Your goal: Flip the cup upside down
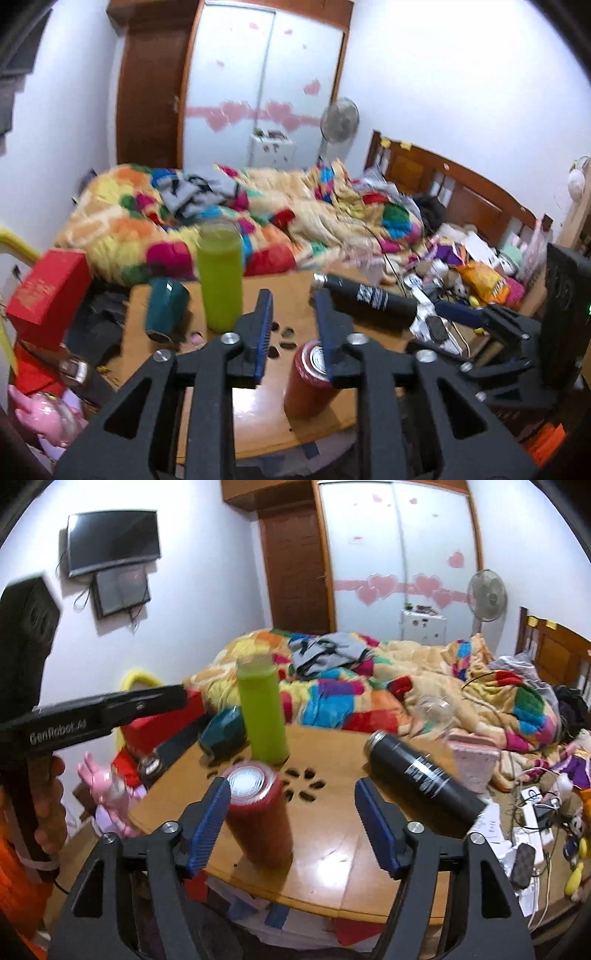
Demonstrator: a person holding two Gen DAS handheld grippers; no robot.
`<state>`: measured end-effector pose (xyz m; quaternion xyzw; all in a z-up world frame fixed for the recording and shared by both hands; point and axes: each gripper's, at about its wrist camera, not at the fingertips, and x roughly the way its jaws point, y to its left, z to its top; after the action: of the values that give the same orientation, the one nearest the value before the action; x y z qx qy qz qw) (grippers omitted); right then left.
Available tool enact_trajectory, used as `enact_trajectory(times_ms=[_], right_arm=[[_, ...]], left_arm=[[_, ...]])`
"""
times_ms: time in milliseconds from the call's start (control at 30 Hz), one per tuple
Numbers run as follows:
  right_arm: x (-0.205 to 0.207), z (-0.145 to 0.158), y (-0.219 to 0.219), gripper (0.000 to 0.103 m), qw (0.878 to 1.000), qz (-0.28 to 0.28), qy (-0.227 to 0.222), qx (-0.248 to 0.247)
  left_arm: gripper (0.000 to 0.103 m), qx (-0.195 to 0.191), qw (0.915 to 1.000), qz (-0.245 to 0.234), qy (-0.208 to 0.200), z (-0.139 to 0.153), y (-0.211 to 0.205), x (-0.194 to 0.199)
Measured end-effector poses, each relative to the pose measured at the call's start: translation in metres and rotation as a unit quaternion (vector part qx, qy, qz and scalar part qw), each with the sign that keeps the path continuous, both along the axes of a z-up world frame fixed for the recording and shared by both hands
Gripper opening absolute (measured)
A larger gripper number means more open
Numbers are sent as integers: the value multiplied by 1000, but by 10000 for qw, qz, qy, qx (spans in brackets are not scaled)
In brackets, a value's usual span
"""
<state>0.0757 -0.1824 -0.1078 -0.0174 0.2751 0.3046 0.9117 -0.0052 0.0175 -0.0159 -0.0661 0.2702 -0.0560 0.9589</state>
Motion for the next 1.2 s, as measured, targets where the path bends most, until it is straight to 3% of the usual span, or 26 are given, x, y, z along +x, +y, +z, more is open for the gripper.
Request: enact_trajectory(times_ms=[100, 233, 333, 600, 1200], right_arm=[[-5, 24, -10, 80, 9997, -161, -138, 125], [-18, 56, -22, 90, 9977, -348, -469, 356], [-23, 73, -28, 102, 9959, -408, -612, 533], [-44, 97, -27, 103, 9912, -588, -1055, 544], [-43, 92, -33, 103, 9918, -683, -901, 590]], left_arm=[[64, 106, 9991, 214, -336, 21, 0, -16], [85, 290, 9966, 351, -691, 41, -6, -35], [99, 343, 9941, 444, -933, 53, -10, -49], [103, 380, 9899, 655, -1195, 62, -14, -67], [103, 469, 9899, 741, -1111, 55, -16, -60]])
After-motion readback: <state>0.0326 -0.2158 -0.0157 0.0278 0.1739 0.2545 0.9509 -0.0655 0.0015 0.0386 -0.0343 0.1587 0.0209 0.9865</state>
